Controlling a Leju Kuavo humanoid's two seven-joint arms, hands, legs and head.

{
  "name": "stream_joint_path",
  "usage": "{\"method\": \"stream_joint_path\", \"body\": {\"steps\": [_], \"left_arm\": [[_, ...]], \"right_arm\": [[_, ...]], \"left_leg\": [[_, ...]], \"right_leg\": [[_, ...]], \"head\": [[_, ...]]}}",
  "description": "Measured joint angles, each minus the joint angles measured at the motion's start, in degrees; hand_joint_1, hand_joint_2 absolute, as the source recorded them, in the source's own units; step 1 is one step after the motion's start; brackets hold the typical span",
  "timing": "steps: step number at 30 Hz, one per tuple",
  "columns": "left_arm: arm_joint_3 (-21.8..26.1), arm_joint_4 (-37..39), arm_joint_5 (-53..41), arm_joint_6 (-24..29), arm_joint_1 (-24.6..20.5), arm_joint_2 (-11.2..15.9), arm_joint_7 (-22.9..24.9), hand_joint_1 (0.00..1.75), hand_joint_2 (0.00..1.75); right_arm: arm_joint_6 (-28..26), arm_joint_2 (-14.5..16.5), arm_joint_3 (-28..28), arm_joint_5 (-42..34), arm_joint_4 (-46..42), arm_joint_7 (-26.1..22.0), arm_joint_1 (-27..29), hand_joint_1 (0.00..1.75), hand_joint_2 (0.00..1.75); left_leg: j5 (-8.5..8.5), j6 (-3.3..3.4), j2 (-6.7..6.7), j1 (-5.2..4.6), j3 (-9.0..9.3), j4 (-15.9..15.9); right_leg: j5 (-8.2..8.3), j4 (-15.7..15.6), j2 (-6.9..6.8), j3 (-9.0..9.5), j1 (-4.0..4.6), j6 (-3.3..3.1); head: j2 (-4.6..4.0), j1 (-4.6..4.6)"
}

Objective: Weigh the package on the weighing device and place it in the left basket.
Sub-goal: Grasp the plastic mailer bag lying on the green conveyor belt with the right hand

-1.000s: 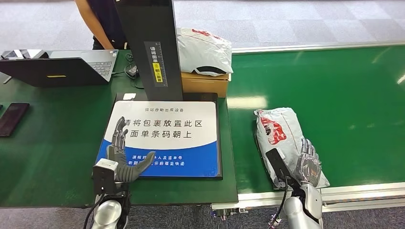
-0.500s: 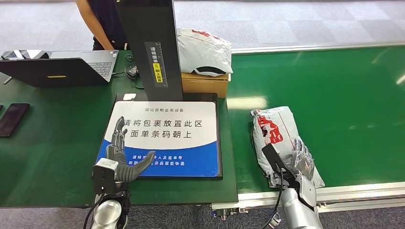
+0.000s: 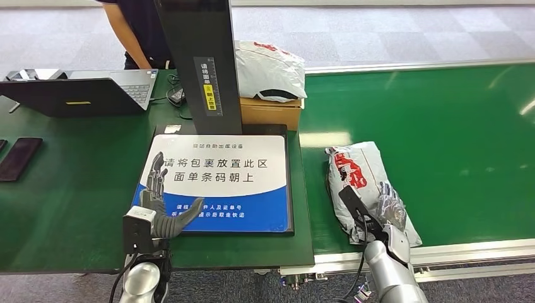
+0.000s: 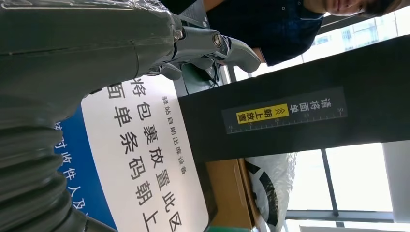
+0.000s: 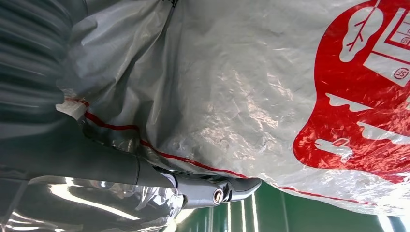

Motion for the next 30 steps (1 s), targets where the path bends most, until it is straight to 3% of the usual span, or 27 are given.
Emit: {"method": "stream_joint_path", "body": {"steps": [5,6,10,12,17,25,30], "left_arm": [[0.32,-0.02,-0.07,0.28,0.00,-0.01,0.16,0.00,1.75],[0.45,-0.04,-0.07,0.33,0.00,-0.01,0.16,0.00,1.75],[1.00,-0.34,-0.07,0.39,0.01,-0.04,0.16,0.00,1.75],[1.17,-0.39,-0.07,0.39,0.01,-0.05,0.16,0.00,1.75],[1.41,-0.39,-0.07,0.39,0.01,-0.08,0.16,0.00,1.75],[1.86,-0.38,-0.09,0.39,-0.10,-0.12,0.16,0.00,1.75],[2.11,-0.49,-0.33,0.55,-0.04,-0.14,0.34,0.00,1.75]], "right_arm": [[0.73,0.00,0.00,0.37,1.54,-0.72,-1.21,0.00,1.75],[0.82,0.00,0.00,0.38,1.86,-1.02,-1.45,0.07,1.75],[0.92,0.01,0.01,0.90,3.10,-1.44,-2.34,1.52,1.75],[0.93,0.02,0.03,1.07,3.53,-1.65,-2.62,1.50,1.75],[0.80,0.07,0.04,0.39,3.96,-3.14,-2.76,1.24,1.75],[1.31,0.26,0.05,-3.08,2.99,-6.35,-2.49,1.31,1.75],[-0.37,1.16,1.02,-2.13,-0.62,-5.57,-1.06,1.39,1.75]], "left_leg": [[0.04,0.03,0.02,0.00,-0.01,0.05],[0.04,0.03,0.04,0.00,-0.01,0.06],[0.05,0.04,0.09,0.00,0.00,0.07],[0.06,0.05,0.10,0.00,-0.01,0.08],[0.08,0.08,0.09,0.00,-0.05,0.08],[0.06,0.08,0.08,0.00,-0.13,0.08],[0.06,0.08,0.05,0.00,-0.32,0.07]], "right_leg": [[0.08,0.00,0.03,0.03,-0.01,0.03],[0.09,0.00,0.04,0.03,-0.01,0.04],[0.12,0.00,0.10,0.03,-0.01,0.06],[0.13,0.00,0.10,0.03,-0.01,0.06],[0.13,0.00,0.09,0.00,-0.02,0.07],[0.12,0.00,0.09,-0.08,-0.02,0.08],[0.11,0.03,0.08,-0.25,-0.01,0.08]], "head": [[0.00,0.00],[0.00,0.00],[0.00,0.00],[0.00,0.00],[0.00,0.00],[0.00,0.00],[0.00,0.00]]}}
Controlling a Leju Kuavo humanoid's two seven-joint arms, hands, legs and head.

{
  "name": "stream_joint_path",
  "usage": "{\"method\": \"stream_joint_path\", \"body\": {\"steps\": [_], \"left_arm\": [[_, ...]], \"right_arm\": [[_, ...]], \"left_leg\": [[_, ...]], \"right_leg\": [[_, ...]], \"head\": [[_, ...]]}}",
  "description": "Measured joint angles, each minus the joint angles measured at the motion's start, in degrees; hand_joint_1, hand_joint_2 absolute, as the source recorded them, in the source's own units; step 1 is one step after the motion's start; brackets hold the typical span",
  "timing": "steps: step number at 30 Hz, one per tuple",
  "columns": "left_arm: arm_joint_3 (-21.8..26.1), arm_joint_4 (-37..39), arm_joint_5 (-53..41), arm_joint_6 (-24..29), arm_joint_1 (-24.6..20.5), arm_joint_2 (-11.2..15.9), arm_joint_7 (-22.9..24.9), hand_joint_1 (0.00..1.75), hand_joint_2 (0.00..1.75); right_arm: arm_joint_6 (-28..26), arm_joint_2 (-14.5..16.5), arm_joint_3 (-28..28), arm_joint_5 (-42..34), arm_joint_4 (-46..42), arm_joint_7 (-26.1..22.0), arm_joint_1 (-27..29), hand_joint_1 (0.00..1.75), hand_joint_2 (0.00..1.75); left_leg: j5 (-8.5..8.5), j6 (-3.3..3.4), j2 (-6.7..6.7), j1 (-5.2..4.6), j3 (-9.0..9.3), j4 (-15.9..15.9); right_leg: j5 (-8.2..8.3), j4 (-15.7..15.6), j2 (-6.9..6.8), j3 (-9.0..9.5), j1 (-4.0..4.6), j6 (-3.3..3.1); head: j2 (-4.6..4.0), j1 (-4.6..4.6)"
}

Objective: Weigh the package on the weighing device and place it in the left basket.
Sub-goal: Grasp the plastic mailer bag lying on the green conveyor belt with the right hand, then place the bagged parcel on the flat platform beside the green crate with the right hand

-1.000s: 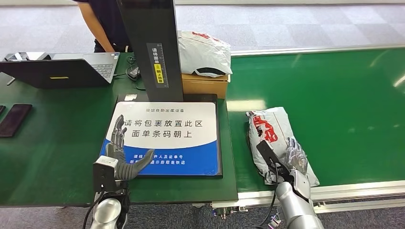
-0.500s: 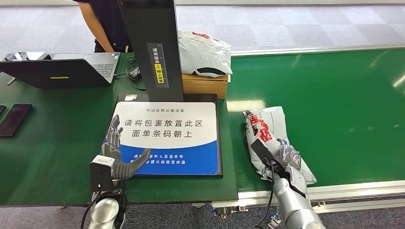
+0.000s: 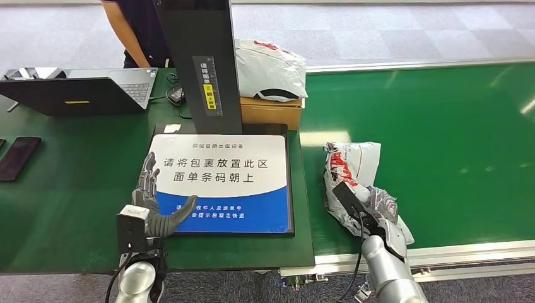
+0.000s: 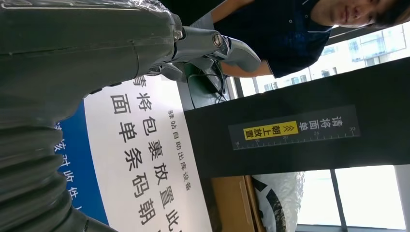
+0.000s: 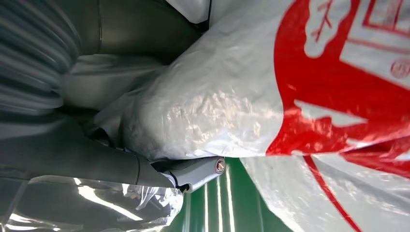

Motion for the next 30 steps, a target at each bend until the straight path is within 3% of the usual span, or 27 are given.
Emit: {"method": "stream_joint_path", "body": {"steps": [11,19,24,30], "left_arm": [[0.95,-1.15,-0.58,0.61,0.34,-0.04,0.58,0.00,1.75],[1.31,-1.15,-0.61,0.67,0.40,-0.04,-0.07,0.00,1.75],[1.33,-1.13,-0.60,0.79,0.40,-0.04,-0.72,0.00,1.75],[1.29,-0.93,-0.27,1.41,0.38,-0.04,-1.58,0.00,1.75]], "right_arm": [[-6.39,2.30,5.57,4.65,-16.82,2.45,6.77,1.62,1.75],[-11.34,3.45,9.73,4.65,-29.57,1.09,12.76,1.63,1.75],[-14.20,3.62,11.99,2.94,-36.31,-1.10,16.48,1.64,1.75],[-14.49,3.62,16.34,-3.24,-42.45,-7.08,19.09,1.63,1.75]], "left_leg": [[0.00,-0.02,-0.06,0.00,-0.41,0.00],[-0.03,-0.03,-0.06,0.00,-0.52,0.00],[-0.05,-0.04,-0.06,0.00,-0.56,-0.01],[-0.05,-0.04,-0.05,0.00,-0.56,-0.01]], "right_leg": [[-0.07,0.03,-0.05,-0.39,-0.02,0.02],[-0.10,0.03,-0.05,-0.54,-0.02,0.01],[-0.10,0.03,-0.05,-0.56,-0.02,0.01],[-0.10,0.03,-0.04,-0.58,-0.02,0.01]], "head": [[0.00,-0.01],[0.00,-0.01],[0.00,0.00],[0.00,-0.01]]}}
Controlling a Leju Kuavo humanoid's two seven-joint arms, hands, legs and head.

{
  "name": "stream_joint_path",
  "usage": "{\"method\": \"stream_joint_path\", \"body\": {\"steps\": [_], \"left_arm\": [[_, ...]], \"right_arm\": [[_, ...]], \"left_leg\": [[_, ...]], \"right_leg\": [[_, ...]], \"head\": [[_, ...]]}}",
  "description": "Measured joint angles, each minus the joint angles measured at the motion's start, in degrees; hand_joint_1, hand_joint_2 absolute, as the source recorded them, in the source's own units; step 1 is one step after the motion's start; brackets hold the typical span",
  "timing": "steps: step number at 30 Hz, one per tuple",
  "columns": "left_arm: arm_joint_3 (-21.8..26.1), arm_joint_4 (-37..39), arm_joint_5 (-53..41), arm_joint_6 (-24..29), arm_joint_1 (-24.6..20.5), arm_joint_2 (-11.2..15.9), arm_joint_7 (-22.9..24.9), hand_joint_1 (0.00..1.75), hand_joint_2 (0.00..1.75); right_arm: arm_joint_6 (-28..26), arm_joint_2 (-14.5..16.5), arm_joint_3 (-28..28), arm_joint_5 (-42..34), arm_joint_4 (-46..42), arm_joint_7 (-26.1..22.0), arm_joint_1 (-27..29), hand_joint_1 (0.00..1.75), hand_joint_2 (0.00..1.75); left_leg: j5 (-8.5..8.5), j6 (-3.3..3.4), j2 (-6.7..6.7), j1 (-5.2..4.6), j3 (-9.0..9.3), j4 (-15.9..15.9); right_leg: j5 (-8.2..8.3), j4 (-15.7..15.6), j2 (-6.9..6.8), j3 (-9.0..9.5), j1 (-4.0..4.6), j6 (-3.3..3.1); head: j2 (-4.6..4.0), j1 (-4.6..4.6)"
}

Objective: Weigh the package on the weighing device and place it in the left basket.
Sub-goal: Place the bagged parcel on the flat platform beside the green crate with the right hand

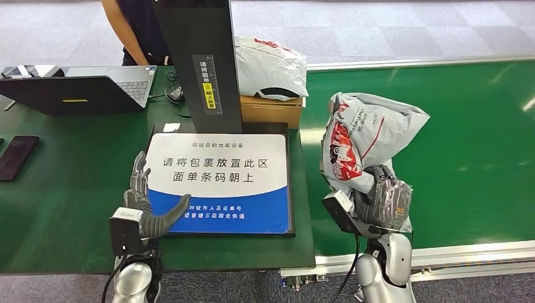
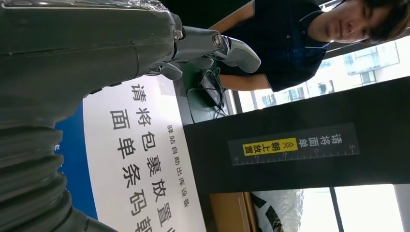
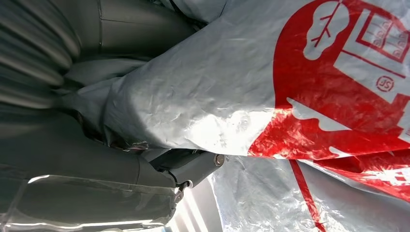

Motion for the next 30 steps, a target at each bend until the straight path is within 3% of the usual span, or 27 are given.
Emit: {"method": "stream_joint_path", "body": {"steps": [5,13,30], "left_arm": [[-0.37,0.40,0.50,0.39,-0.02,0.00,-0.75,0.00,1.75],[-1.49,0.62,0.74,0.64,0.00,0.00,-1.22,0.00,1.75],[-2.93,0.79,0.87,1.49,-0.18,0.02,-0.81,0.00,1.75]], "right_arm": [[3.22,-0.08,5.33,-5.26,-1.52,-4.15,0.67,1.60,1.75],[5.45,-0.26,13.41,-6.23,1.50,-5.34,-1.27,1.66,1.75],[4.52,0.65,20.65,-7.08,23.80,-8.85,-15.27,1.59,1.75]], "left_leg": [[0.00,0.00,0.00,0.01,0.00,-0.01],[0.00,0.00,0.00,0.01,-0.02,-0.01],[0.03,-0.02,0.01,0.01,-0.03,0.00]], "right_leg": [[0.00,0.01,0.00,0.00,0.01,0.00],[0.00,0.02,0.00,-0.01,0.00,0.00],[0.00,0.03,0.00,-0.03,0.01,-0.01]], "head": [[0.00,0.00],[0.00,0.00],[0.00,0.00]]}}
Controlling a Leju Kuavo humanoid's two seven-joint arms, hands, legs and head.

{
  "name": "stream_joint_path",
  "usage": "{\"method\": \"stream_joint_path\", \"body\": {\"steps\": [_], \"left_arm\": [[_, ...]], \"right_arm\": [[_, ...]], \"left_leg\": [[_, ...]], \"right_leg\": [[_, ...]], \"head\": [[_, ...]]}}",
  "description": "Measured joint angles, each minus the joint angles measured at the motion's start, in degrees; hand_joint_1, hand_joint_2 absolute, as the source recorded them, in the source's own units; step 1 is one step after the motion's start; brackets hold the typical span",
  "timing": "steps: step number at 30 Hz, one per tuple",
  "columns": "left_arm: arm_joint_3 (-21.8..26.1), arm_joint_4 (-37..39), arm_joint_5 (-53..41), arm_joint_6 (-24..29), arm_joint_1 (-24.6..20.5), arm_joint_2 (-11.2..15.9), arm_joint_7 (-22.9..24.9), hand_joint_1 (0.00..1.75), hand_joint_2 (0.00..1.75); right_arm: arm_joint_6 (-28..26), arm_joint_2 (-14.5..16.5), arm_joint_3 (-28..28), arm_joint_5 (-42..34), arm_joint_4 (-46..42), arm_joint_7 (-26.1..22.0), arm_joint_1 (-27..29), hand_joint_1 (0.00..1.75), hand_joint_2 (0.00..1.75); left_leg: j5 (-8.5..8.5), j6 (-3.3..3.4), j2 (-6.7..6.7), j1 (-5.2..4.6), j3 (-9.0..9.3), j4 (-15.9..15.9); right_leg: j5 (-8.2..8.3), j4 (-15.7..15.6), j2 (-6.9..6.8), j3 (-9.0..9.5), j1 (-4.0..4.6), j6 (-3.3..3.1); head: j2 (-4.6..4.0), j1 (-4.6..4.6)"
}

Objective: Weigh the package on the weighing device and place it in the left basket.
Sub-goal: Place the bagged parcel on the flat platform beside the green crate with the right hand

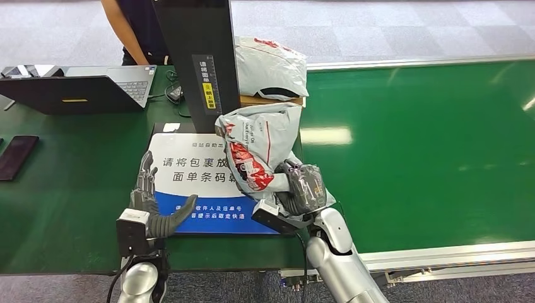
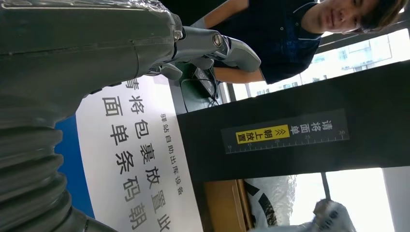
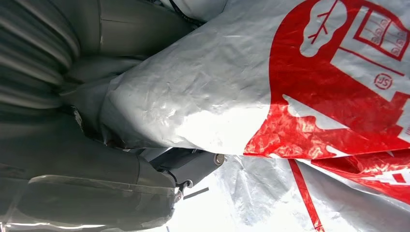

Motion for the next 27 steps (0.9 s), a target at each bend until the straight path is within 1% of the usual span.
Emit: {"method": "stream_joint_path", "body": {"steps": [4,9,13,17,19,21,22,23,26,27], "left_arm": [[-0.44,0.48,0.02,0.11,-0.15,0.00,0.07,0.00,1.75],[-0.91,1.36,0.36,0.60,-0.42,0.02,-0.02,0.00,1.75],[-1.08,2.62,1.05,1.01,-1.24,0.02,-0.25,0.00,1.75],[-1.27,3.77,1.32,1.14,-2.45,0.02,-0.38,0.00,1.75],[-1.30,4.18,1.49,1.16,-2.84,0.02,-0.39,0.00,1.75],[-1.30,4.56,1.71,1.21,-3.24,0.01,-0.39,0.00,1.75],[-1.30,4.76,1.79,1.25,-3.43,0.00,-0.38,0.00,1.75],[-1.31,4.93,1.83,1.28,-3.58,0.00,-0.38,0.00,1.75],[-1.32,5.28,1.87,1.35,-3.72,-0.01,-0.39,0.00,1.75],[-1.32,5.35,1.87,1.37,-3.74,-0.02,-0.39,0.00,1.75]], "right_arm": [[-0.66,0.62,1.09,1.59,3.88,-0.02,-1.91,1.55,1.75],[-0.63,1.40,2.75,2.91,8.26,-1.51,-4.23,1.44,1.75],[-0.70,2.14,4.57,4.46,11.15,-2.98,-5.94,1.44,1.75],[-0.75,2.91,6.25,5.56,13.41,-3.20,-7.23,1.45,1.75],[-0.72,3.17,6.86,5.86,14.20,-3.21,-7.83,1.34,1.75],[-0.61,3.40,7.46,6.23,15.02,-3.08,-8.44,1.15,1.75],[-0.55,3.53,7.80,6.60,15.56,-2.77,-8.77,1.09,1.75],[-0.51,3.69,8.14,7.05,16.10,-2.31,-9.09,1.06,1.75],[-0.57,4.08,9.06,7.97,17.61,-0.92,-9.89,1.24,1.75],[-0.65,4.18,9.24,8.06,17.99,-0.60,-10.11,1.20,1.75]], "left_leg": [[0.00,0.00,0.00,0.00,0.00,0.00],[0.00,0.00,0.00,0.00,0.00,0.01],[0.01,-0.02,0.00,0.00,0.00,0.01],[0.02,-0.02,0.00,0.01,0.00,0.01],[0.02,-0.02,0.00,0.01,-0.01,0.01],[0.02,-0.02,0.00,0.01,-0.01,0.01],[0.02,-0.02,0.00,0.01,-0.01,0.01],[0.02,-0.02,0.00,0.01,-0.01,0.01],[0.02,-0.02,0.00,0.01,-0.01,0.01],[0.02,-0.02,0.00,0.01,-0.01,0.01]], "right_leg": [[0.00,0.00,0.00,0.00,0.00,0.00],[0.00,0.00,0.00,-0.01,0.00,0.00],[0.00,0.00,0.00,-0.01,0.00,0.00],[0.00,0.01,0.00,-0.01,0.01,0.00],[0.00,0.01,0.00,-0.01,0.01,0.00],[0.00,0.01,0.00,-0.01,0.00,0.00],[0.00,0.01,0.00,-0.01,0.00,0.00],[0.00,0.01,0.00,-0.01,0.00,0.00],[0.00,0.01,0.00,-0.01,0.00,0.00],[0.00,0.01,0.00,-0.01,0.00,0.00]], "head": [[0.00,-0.01],[0.00,0.00],[0.00,-0.01],[0.00,0.00],[0.00,0.00],[0.00,0.01],[0.00,0.00],[0.00,0.00],[0.00,0.00],[0.00,0.00]]}}
